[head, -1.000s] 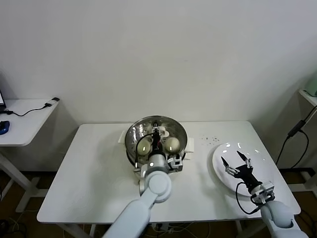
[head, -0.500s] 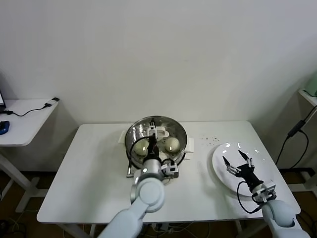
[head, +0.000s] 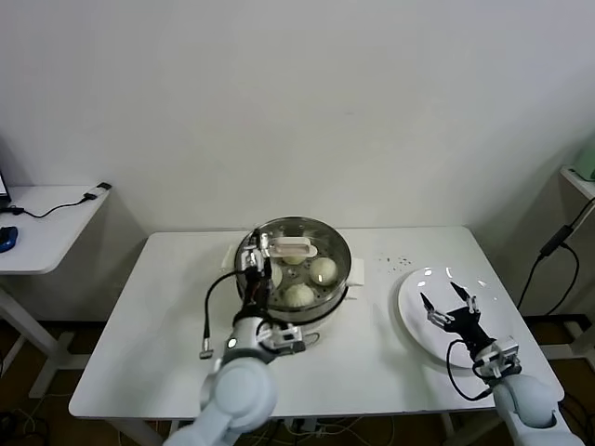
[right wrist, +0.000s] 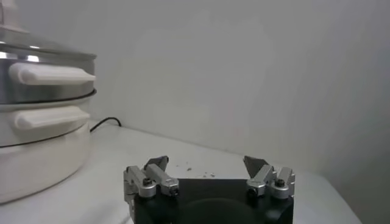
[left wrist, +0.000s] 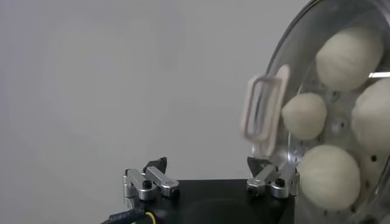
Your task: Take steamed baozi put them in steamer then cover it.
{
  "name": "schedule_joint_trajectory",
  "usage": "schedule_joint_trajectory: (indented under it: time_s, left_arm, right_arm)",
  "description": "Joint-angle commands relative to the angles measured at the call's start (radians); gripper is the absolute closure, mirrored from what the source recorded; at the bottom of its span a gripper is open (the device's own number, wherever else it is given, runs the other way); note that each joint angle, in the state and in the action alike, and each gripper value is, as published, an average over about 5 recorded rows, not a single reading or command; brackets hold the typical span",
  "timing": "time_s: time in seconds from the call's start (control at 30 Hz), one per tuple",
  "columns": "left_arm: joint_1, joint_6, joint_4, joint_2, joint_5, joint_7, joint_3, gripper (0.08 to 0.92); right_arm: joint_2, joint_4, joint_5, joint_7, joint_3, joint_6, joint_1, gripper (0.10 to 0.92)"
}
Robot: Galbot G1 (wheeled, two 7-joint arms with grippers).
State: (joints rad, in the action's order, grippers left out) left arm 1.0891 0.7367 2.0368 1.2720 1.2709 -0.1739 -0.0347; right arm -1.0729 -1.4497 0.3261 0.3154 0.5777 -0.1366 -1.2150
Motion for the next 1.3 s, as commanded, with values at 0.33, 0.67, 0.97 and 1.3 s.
schedule_joint_trajectory:
  time_s: [0.33, 0.67, 0.97, 1.3]
  left_arm:
    - [0.52, -0.685, 0.145, 0.048, -1.226, 0.269, 0.737, 0.177]
    - [0.613, -0.804, 0.01, 0.151, -1.466, 0.198, 0.869, 0.177]
    - [0.636, -0.833, 0.001, 0.187, -1.445, 0.173, 0.863, 0.177]
    - [0.643, -0.834, 0.013, 0.19, -1.406, 0.17, 0.844, 0.177]
  right_arm:
    - [-0.06, -0.142, -0.04, -0.051, 0.048, 0.036, -0.081, 0.203]
    - [-0.072, -0.17, -0.046, -0.048, 0.057, 0.04, -0.114, 0.203]
    - [-0.081, -0.188, -0.01, -0.022, 0.075, 0.06, -0.14, 0.203]
    - [-0.074, -0.19, 0.006, -0.02, 0.092, 0.057, -0.159, 0.203]
